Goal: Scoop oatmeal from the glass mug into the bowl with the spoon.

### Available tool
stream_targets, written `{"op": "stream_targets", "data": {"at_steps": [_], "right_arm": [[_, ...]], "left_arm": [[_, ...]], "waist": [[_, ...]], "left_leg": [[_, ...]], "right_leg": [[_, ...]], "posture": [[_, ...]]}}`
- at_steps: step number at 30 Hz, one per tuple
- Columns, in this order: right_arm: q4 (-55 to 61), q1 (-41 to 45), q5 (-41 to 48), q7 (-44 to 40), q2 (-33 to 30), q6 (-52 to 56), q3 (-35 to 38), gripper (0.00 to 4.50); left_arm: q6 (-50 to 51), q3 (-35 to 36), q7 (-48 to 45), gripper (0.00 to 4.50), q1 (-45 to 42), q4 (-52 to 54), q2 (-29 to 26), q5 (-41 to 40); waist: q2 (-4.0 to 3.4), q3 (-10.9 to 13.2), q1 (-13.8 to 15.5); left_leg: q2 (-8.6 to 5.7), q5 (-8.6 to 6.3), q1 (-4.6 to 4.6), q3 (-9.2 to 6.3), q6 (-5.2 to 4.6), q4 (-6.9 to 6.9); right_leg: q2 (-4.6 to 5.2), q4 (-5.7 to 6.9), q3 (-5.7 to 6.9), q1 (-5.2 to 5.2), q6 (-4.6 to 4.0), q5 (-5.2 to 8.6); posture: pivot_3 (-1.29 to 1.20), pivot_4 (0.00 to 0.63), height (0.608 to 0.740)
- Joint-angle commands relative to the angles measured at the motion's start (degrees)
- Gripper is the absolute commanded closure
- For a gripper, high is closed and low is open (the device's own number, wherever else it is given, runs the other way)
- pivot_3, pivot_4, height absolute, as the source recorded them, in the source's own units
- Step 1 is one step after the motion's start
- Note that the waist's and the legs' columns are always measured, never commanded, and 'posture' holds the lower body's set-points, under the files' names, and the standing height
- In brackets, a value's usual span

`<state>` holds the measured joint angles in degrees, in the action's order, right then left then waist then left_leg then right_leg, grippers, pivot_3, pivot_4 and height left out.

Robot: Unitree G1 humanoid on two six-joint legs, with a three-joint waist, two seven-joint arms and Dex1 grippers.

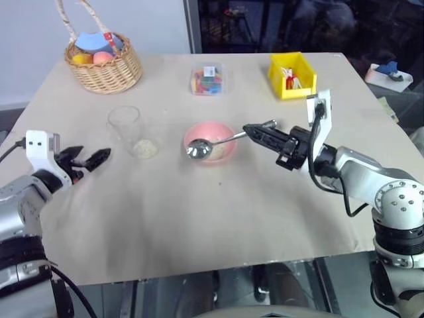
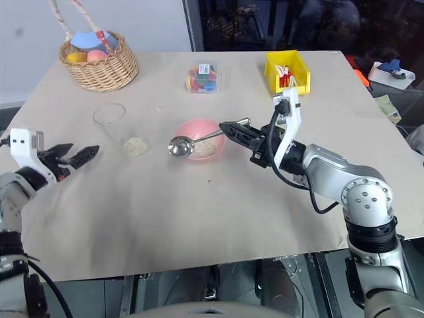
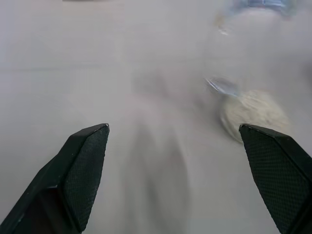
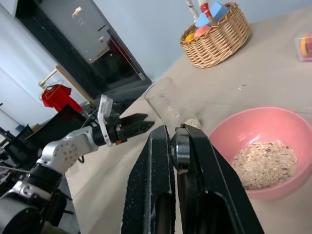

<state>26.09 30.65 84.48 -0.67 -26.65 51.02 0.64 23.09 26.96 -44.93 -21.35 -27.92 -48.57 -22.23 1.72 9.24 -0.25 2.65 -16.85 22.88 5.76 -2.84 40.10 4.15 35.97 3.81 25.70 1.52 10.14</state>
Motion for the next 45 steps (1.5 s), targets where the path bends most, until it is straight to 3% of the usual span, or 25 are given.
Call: {"op": "stream_targets", "data": {"at_steps": [1,14,23,24,30,34,39,45], "right_arm": [[1.57,1.24,0.4,-0.32,-0.17,-0.46,1.13,4.5],[4.38,-0.93,2.08,2.97,-0.93,-1.09,2.19,4.5],[5.59,-1.96,4.11,4.92,-2.29,-1.64,2.93,4.5],[5.51,-2.03,4.1,4.81,-2.37,-1.66,2.93,4.5],[4.29,-0.67,3.15,3.87,-1.96,-1.68,2.19,4.5],[2.74,2.58,1.5,4.22,-0.83,-2.76,2.44,4.5],[-2.36,11.77,-2.78,3.72,1.64,-4.16,2.24,4.5],[-10.89,25.11,-11.25,0.62,6.63,-5.36,0.55,4.5]], "left_arm": [[-6.08,-2.98,-2.16,0.05,-7.35,-7.97,-2.59,3.05],[-17.83,-11.66,-5.41,0.05,-26.86,-31.85,-0.99,10.34],[-20.13,-11.29,-6.59,4.27,-28.17,-35.58,-0.92,10.62],[-20.19,-11.1,-6.8,4.45,-28.09,-35.47,-0.89,10.43],[-19.63,-9.34,-6.19,4.45,-26.07,-31.34,-0.65,8.67],[-19.14,-8.67,-3.76,4.45,-24.12,-21.73,0.55,7.2],[-21.51,-9.86,1.13,4.45,-22.18,-6.78,3.47,8.12],[-22.42,-14.14,7.51,4.45,-25.88,1.32,6.77,12.42]], "waist": [[0.0,0.0,0.05],[0.01,0.0,-0.43],[0.03,0.0,-0.46],[0.04,-0.01,-0.45],[0.04,0.0,-0.49],[0.05,0.02,-0.45],[0.07,0.02,-0.19],[0.04,0.04,-0.33]], "left_leg": [[-0.03,0.0,0.01,0.07,0.0,0.0],[-0.06,0.0,0.02,0.15,0.0,0.0],[-0.03,0.0,0.03,0.13,0.0,0.0],[-0.03,0.0,0.03,0.13,0.0,0.0],[-0.02,0.0,0.01,0.13,-0.01,0.0],[0.03,0.0,0.05,0.13,-0.01,0.0],[0.06,0.0,0.1,0.06,-0.01,0.07],[-0.04,0.0,0.12,0.07,0.0,0.08]], "right_leg": [[-0.01,0.0,0.02,0.0,0.0,0.0],[-0.02,0.0,0.03,0.01,0.01,0.0],[-0.02,0.01,0.03,0.01,0.01,0.0],[-0.02,0.01,0.03,0.01,0.02,0.0],[-0.02,0.02,0.01,0.01,0.02,0.0],[-0.01,0.01,0.01,0.02,0.02,0.0],[0.01,0.02,0.04,0.02,0.01,-0.01],[-0.03,0.03,0.06,0.04,0.01,-0.01]], "posture": [[0.0,0.15,0.74],[0.0,0.15,0.74],[0.0,0.15,0.74],[0.0,0.15,0.74],[0.0,0.15,0.74],[0.0,0.15,0.74],[0.0,0.15,0.74],[0.0,0.15,0.74]]}}
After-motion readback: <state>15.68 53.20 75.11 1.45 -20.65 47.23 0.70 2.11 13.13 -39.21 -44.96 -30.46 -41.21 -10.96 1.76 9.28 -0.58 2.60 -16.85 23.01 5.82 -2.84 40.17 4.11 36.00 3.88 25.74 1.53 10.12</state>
